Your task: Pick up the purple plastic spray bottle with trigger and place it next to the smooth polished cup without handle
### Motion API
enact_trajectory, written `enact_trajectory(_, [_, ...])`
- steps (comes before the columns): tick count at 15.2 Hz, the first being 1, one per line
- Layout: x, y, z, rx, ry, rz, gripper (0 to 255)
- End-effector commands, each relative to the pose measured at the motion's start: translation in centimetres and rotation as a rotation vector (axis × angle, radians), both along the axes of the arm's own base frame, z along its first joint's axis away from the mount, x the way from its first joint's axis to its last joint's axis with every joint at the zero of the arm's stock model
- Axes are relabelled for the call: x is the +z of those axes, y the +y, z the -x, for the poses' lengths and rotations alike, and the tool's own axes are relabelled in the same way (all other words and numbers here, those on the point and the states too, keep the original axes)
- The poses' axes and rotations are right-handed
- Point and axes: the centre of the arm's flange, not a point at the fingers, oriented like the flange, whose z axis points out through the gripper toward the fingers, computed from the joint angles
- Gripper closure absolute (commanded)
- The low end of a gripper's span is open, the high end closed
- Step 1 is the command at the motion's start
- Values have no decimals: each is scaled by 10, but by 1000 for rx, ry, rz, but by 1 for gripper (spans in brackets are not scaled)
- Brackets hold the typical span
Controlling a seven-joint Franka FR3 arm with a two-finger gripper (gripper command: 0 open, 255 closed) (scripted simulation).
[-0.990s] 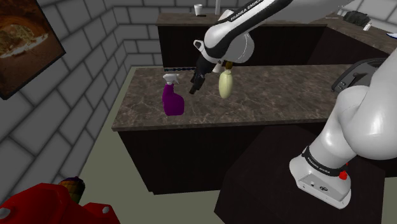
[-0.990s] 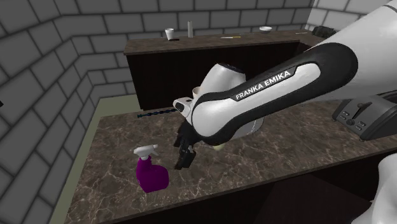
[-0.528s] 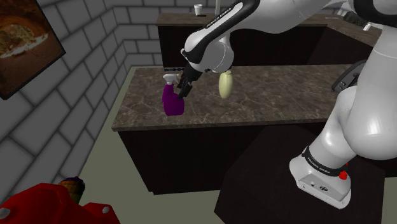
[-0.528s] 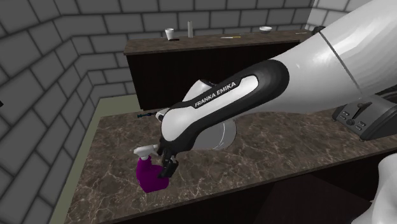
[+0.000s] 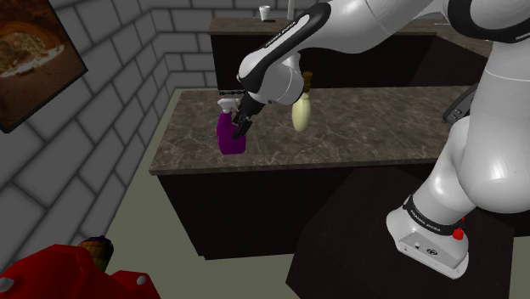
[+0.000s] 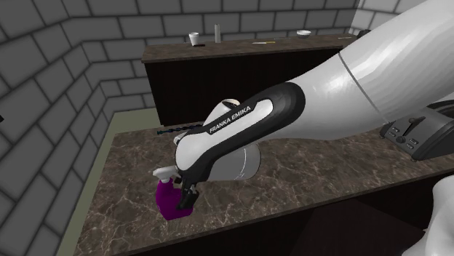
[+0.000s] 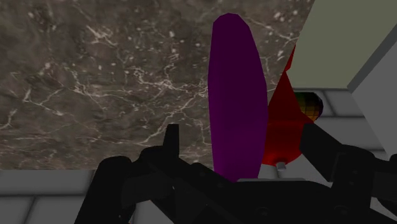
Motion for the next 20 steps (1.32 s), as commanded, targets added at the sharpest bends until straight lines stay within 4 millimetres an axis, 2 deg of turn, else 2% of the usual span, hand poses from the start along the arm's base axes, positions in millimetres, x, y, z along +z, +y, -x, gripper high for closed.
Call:
enact_trajectory(1, [0, 0, -1, 0, 0, 0, 0])
enact_trajectory(5, [0, 0, -1, 0, 0, 0, 0])
enact_trajectory(6, [0, 0, -1, 0, 0, 0, 255])
enact_trajectory(15, [0, 0, -1, 0, 0, 0, 255])
enact_trajectory(20, [26, 0, -1, 0, 0, 0, 255])
